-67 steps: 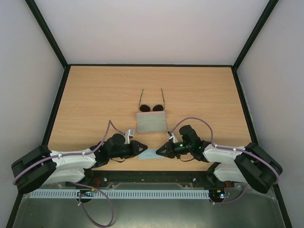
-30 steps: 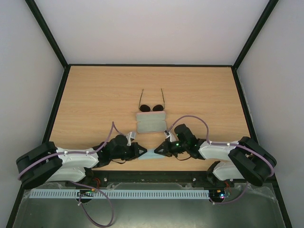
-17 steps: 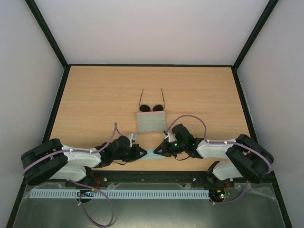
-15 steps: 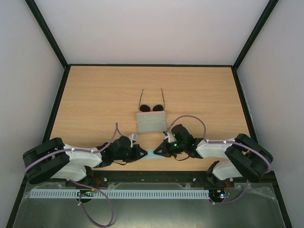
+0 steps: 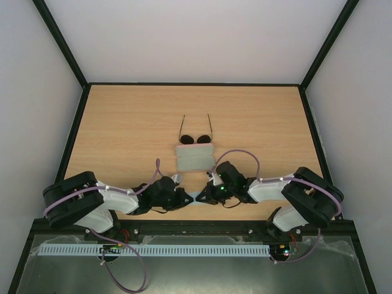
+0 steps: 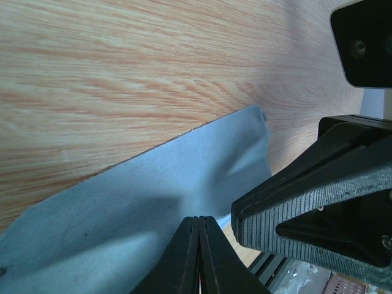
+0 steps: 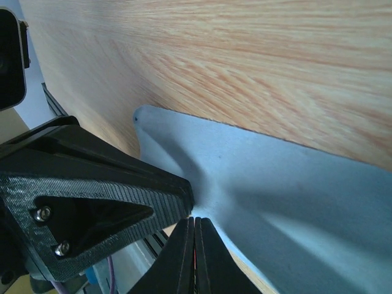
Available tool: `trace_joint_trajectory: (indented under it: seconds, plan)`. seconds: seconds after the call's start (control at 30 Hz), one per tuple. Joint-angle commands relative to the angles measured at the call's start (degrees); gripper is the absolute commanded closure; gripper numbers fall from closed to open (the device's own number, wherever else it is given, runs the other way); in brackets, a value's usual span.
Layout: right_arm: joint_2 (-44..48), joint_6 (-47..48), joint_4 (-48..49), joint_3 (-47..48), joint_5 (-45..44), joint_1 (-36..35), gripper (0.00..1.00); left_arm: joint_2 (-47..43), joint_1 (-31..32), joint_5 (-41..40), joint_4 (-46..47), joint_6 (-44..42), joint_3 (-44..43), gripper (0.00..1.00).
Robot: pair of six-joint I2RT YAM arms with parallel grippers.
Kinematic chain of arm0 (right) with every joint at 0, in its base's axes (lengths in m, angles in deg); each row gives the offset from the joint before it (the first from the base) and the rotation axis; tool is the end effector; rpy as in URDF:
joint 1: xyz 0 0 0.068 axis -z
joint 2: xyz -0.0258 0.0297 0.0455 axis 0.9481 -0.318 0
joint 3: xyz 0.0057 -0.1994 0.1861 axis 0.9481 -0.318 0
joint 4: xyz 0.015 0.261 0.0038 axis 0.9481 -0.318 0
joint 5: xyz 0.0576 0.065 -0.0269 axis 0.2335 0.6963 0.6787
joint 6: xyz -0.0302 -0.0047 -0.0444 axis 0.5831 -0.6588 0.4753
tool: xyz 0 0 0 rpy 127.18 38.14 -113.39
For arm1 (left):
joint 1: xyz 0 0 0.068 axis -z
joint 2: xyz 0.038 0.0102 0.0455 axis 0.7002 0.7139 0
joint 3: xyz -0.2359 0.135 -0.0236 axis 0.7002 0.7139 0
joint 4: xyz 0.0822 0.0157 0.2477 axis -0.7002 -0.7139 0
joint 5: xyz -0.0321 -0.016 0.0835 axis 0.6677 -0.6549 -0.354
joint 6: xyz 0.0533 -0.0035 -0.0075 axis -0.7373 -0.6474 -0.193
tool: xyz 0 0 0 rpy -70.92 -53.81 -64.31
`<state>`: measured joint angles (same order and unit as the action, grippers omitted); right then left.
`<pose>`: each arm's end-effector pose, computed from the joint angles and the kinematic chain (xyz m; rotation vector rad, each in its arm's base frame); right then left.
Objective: Organize the sunglasses
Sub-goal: Adjust the glasses cleaning cloth at the center of the board.
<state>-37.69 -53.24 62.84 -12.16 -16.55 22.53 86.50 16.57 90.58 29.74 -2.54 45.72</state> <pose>0.1411 0.1913 0.1264 -0.1736 2.5920 1.5463 0.1012 -0.1985 0.1132 -0.1398 2.5969 -1.4052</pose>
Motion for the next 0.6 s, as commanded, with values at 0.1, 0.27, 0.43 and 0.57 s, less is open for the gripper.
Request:
trace_joint_trajectory:
  seconds: [0.1,0.27,0.43,0.57]
  plan:
    - [-2.7,0.5,0.9,2.3,-0.2,-1.5,0.99,1.9,0.7,-0.8,0.9,-0.5,-1.5,0.98]
    - [-3.4,0.4,1.4,2.0,-0.2,-2.0,0.99,2.0,0.9,-1.2,0.0,-0.4,-1.5,0.98]
    - [-4.7,0.3,2.3,1.8,-0.3,-2.2,0.99,2.0,1.3,-1.7,-1.1,-0.5,-1.5,0.98]
    - [-5.9,0.2,2.9,1.6,-0.3,-2.3,0.99,1.8,1.3,-2.1,-1.9,-0.6,-1.5,0.98]
